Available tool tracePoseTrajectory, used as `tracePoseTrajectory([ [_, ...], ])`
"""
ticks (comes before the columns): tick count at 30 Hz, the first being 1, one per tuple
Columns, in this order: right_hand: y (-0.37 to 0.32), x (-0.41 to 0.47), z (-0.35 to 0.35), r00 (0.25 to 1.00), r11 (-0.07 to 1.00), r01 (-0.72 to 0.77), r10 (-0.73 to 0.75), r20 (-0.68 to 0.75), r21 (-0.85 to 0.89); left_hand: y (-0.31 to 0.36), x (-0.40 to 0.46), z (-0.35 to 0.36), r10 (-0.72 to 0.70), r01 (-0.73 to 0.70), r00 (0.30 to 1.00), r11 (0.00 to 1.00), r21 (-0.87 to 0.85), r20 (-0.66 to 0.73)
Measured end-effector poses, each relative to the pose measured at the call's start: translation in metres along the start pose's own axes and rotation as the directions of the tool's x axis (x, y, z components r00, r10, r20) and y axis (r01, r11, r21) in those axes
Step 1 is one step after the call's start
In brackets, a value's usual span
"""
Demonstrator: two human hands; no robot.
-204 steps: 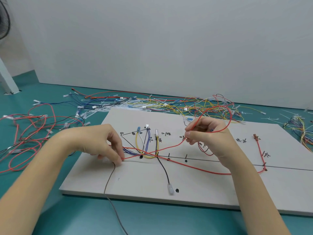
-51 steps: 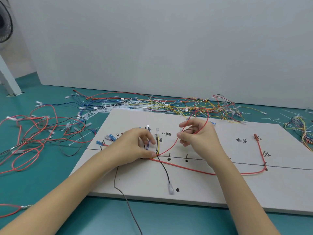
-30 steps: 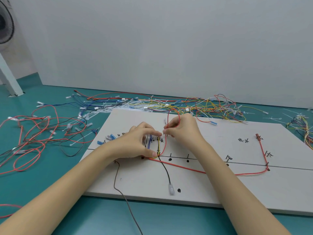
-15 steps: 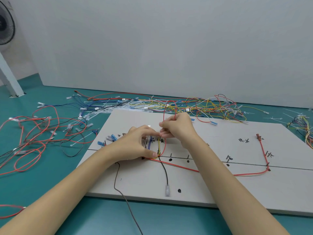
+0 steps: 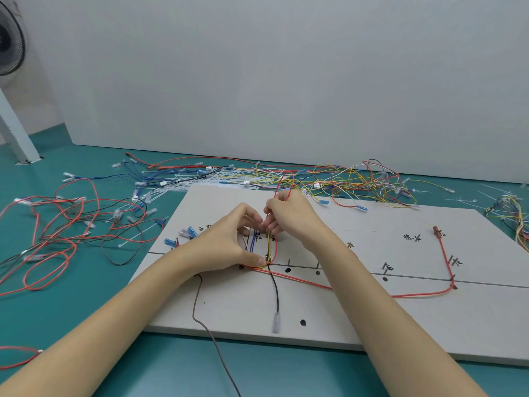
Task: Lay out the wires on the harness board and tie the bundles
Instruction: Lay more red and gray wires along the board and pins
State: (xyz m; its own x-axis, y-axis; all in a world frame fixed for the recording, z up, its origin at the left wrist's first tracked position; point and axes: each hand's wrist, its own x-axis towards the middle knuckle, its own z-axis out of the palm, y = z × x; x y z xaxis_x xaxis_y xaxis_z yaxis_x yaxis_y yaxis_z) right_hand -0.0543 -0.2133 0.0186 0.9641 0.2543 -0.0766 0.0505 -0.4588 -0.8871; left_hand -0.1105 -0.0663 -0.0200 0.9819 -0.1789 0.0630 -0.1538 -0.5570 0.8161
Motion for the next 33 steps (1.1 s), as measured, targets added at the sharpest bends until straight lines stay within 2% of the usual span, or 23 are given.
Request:
tracePoseTrajectory([
  [6,-0.005,-0.005,0.01,0.994,0.983,0.093,-0.102,-0.05,-0.161,0.0,-0.003,0.0,-0.017,0.017,1.0,1.0,-0.005,-0.009],
  [14,-0.002,-0.017,0.019,0.98,0.904,0.178,-0.199,-0.013,-0.388,0.003,-0.006,-0.004,-0.034,0.035,0.997,0.999,0.02,-0.064],
  [19,0.002,-0.03,0.02,0.951,0.82,0.285,-0.306,0.041,-0.495,0.008,-0.003,-0.017,-0.05,0.013,0.988,0.969,-0.248,-0.145],
  [22,0.004,-0.038,0.022,0.927,0.767,0.347,-0.369,0.072,-0.54,0.009,-0.001,-0.015,-0.02,-0.036,0.984,0.953,-0.302,-0.179],
  [28,0.013,-0.05,0.025,0.895,0.654,0.415,-0.42,0.153,-0.632,0.01,-0.003,0.001,0.035,-0.054,0.994,0.981,-0.186,-0.107],
  [33,0.015,-0.056,0.025,0.877,0.616,0.442,-0.449,0.171,-0.652,0.007,-0.001,0.002,0.01,-0.019,0.999,0.974,-0.224,-0.045],
])
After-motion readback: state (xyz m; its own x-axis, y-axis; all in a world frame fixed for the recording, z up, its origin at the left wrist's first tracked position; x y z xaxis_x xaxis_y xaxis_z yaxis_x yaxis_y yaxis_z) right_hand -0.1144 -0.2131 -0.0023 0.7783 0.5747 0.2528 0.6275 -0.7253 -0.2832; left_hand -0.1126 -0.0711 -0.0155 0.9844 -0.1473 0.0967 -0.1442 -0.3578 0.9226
